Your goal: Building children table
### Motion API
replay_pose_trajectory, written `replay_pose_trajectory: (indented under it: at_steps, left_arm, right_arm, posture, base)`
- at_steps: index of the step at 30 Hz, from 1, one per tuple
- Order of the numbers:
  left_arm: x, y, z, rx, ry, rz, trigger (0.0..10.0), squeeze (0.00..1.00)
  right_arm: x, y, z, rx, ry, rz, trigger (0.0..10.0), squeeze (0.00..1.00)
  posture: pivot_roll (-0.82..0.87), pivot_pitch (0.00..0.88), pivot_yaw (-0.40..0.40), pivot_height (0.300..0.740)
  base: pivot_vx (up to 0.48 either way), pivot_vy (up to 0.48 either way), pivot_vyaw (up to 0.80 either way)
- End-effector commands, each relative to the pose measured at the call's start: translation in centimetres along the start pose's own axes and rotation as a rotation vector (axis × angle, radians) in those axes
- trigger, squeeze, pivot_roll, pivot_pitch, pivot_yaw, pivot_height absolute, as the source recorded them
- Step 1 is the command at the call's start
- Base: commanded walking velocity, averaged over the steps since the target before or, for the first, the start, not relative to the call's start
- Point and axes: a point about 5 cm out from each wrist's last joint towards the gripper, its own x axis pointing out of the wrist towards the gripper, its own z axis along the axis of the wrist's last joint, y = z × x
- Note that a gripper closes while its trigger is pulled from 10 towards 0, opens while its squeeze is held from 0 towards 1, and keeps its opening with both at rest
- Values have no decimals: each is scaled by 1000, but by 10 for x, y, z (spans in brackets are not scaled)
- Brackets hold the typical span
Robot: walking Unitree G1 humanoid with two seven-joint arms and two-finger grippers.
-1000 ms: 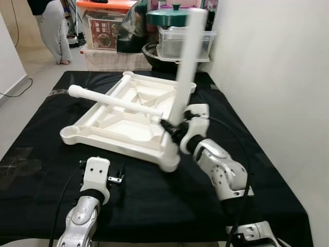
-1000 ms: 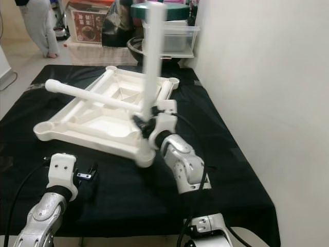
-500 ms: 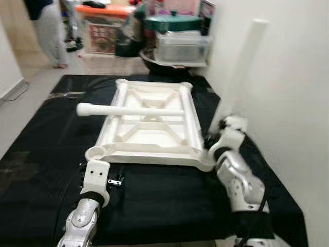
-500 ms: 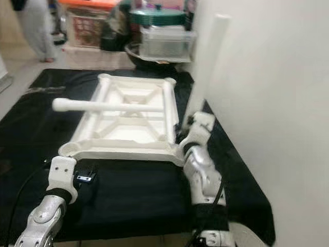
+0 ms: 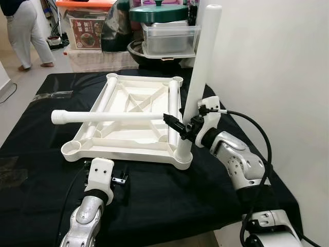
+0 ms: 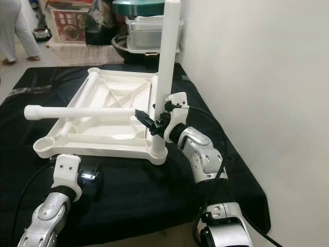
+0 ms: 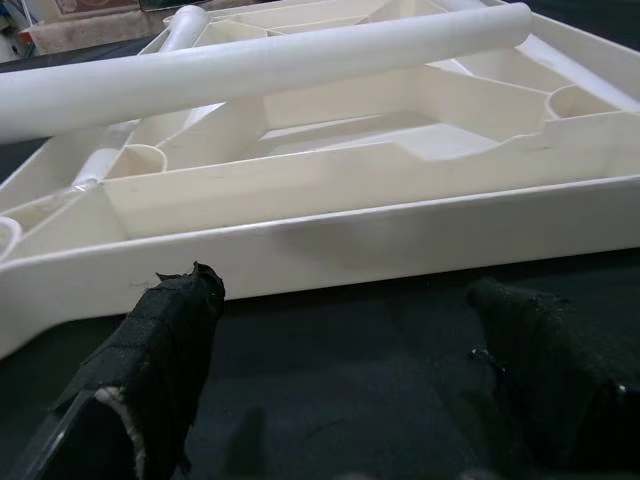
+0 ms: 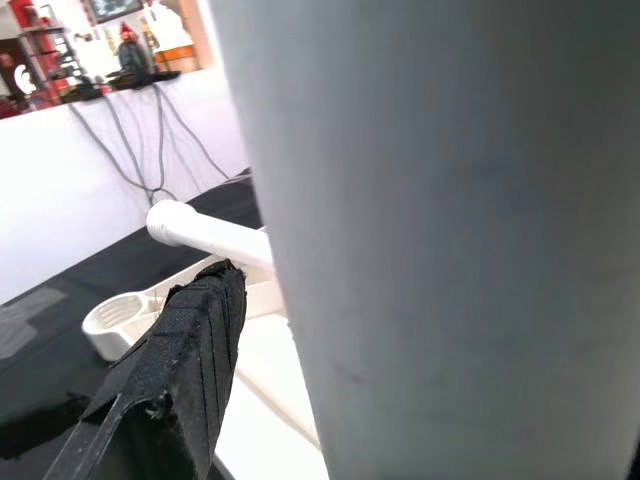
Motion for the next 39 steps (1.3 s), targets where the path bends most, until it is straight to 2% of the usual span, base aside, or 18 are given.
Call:
replay_pose_trajectory:
  at_steps: [1,2,4,7,9,10,11,13,15,21,22,25,26,27,28,29,34,39]
  left_arm:
    - [-2,1,-4,11,10,9,10000,0]
    - [-2,1,-3,10,9,9,10000,0]
    - [-2,1,-3,9,9,8,10000,0]
    - [-2,0,-4,9,13,-1,10000,0]
    - [-1,-1,-5,10,15,-7,10000,0]
    - [-1,-1,-5,10,15,-10,10000,0]
    - [-1,-1,-5,10,15,-10,10000,0]
    - [0,-2,-4,10,14,-12,10000,0]
    - [-1,-2,-4,8,15,-10,10000,0]
    - [-2,-1,-6,9,22,-11,10000,0]
    - [-3,-1,-7,10,25,-14,10000,0]
    - [-1,-3,-6,12,24,-23,10000,0]
    - [-1,-3,-6,12,24,-23,10000,0]
    - [0,-3,-5,12,21,-24,10000,0]
    - [0,-3,-5,12,21,-24,10000,0]
    - [1,-3,-5,12,19,-23,10000,0]
    - [-1,-1,-6,12,20,-14,10000,0]
    - [-4,0,-8,13,27,-13,10000,0]
  right_arm:
    - [6,6,2,-9,-21,38,6863,0]
    - [5,9,0,-1,-18,68,0,0]
    - [1,13,-6,7,-1,108,0,0]
    - [-4,8,-22,-20,74,5,0,0]
    - [-5,-12,-34,-54,145,-242,0,0]
    - [-13,-32,-41,8,176,-474,0,0]
    - [-13,-32,-41,8,176,-474,0,0]
    - [-38,-59,-56,87,225,-835,0,0]
    - [-62,-69,-67,89,245,-1052,0,0]
    - [-81,-64,-70,74,245,-1178,0,0]
    - [-75,-60,-70,84,260,-1125,9922,0]
    - [-57,-50,-59,55,228,-975,10000,0]
    - [-57,-50,-59,55,228,-975,10000,0]
    - [-54,-47,-53,39,189,-953,10000,341]
    - [-54,-47,-53,39,189,-953,10000,341]
    - [-49,-44,-47,27,151,-937,10000,1000]
    - [-44,-38,-34,-14,63,-912,10000,1000]
    - [-57,-28,-28,-54,36,-884,10000,1000]
  posture:
    - [29,0,-82,740]
    - [26,0,-78,740]
    - [20,0,-71,740]
    - [10,0,-64,740]
    - [3,0,-56,740]
    - [0,0,-54,740]
    - [0,0,-54,740]
    - [0,0,-55,740]
    - [0,0,-53,740]
    - [-9,0,-43,740]
    - [-19,0,-37,740]
    - [-18,0,-39,740]
    - [-18,0,-39,740]
    - [-17,0,-40,740]
    - [-17,0,-40,740]
    - [-16,0,-42,740]
    - [-10,0,-46,740]
    - [-19,0,-44,740]
  base:
    - [0,0,0]
    - [0,0,0]
    - [0,0,0]
    - [0,0,0]
    - [0,0,0]
    - [0,0,0]
    - [0,0,0]
    - [0,0,0]
    - [0,0,0]
    - [0,0,0]
    - [0,0,0]
    - [0,0,0]
    - [0,0,0]
    - [0,0,0]
    - [0,0,0]
    - [0,0,0]
    - [0,0,0]
    - [0,0,0]
